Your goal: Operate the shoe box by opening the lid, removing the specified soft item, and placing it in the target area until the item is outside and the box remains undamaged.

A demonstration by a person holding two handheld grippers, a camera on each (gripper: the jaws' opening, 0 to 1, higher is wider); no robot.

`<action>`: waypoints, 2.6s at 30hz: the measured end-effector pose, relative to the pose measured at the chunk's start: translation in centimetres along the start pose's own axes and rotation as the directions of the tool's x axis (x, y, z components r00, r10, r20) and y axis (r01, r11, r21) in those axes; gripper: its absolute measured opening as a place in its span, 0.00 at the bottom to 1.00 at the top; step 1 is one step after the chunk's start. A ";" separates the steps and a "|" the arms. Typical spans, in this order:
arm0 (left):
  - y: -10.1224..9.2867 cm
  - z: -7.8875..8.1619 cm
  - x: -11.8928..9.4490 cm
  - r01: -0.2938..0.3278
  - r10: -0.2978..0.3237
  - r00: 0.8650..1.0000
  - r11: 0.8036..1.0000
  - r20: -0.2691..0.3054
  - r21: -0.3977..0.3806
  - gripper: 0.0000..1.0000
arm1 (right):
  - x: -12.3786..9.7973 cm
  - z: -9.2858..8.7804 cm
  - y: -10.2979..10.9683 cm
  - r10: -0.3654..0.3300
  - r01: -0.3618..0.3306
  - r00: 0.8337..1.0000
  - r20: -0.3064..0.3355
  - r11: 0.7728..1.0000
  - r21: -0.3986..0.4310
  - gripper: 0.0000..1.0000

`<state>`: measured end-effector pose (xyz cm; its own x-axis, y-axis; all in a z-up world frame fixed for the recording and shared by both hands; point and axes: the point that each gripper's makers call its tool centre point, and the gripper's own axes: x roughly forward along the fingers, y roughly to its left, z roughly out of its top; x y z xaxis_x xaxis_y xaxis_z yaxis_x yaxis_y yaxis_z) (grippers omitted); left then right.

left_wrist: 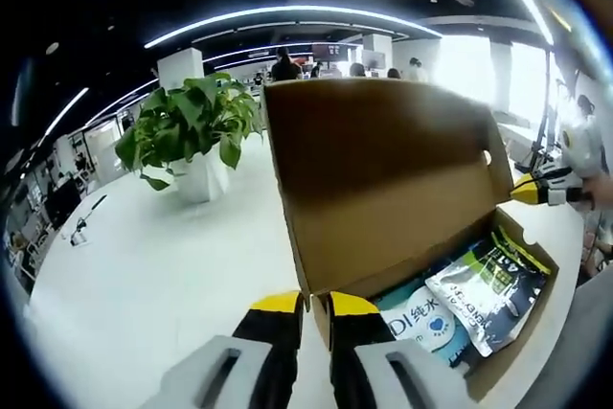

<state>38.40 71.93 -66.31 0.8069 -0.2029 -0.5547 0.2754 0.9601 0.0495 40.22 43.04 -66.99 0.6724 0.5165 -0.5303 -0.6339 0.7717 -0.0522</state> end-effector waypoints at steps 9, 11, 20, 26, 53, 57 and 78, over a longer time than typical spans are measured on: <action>0.1 0.5 0.4 -0.011 0.011 1.000 0.999 0.006 0.038 0.02 | 0.0 0.2 0.2 0.008 -0.008 1.000 -0.006 1.000 0.004 0.00; 0.1 0.6 0.5 -0.011 0.011 1.000 0.999 0.006 0.039 0.01 | 0.0 0.2 0.2 0.009 -0.009 1.000 -0.006 1.000 0.011 0.00; 0.3 1.0 1.0 -0.010 0.010 1.000 1.000 0.008 0.026 0.01 | 0.3 0.4 -0.1 0.005 -0.005 1.000 -0.001 1.000 0.017 0.00; 0.5 1.2 1.5 -0.008 0.007 1.000 1.000 0.009 0.015 0.01 | 0.5 0.5 -0.3 0.006 -0.006 1.000 -0.002 1.000 0.016 0.00; 1.0 1.2 3.6 -0.022 0.022 1.000 1.000 -0.020 0.001 0.02 | 2.6 0.2 -1.5 0.022 -0.022 0.999 -0.026 1.000 -0.022 0.02; 1.0 1.1 3.8 -0.025 0.025 0.999 1.000 -0.027 0.007 0.02 | 2.8 0.1 -1.4 0.024 -0.024 0.999 -0.033 0.999 -0.023 0.02; 0.8 0.0 4.5 -0.023 0.024 0.996 1.000 -0.087 0.014 0.03 | 3.2 -0.1 -1.7 0.028 -0.029 0.998 -0.051 0.999 -0.022 0.03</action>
<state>42.23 71.81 -68.74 0.7647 -0.1624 -0.6236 0.2642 0.9617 0.0735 43.36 43.36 -68.70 0.6338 0.5184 -0.5741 -0.6615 0.7479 -0.0549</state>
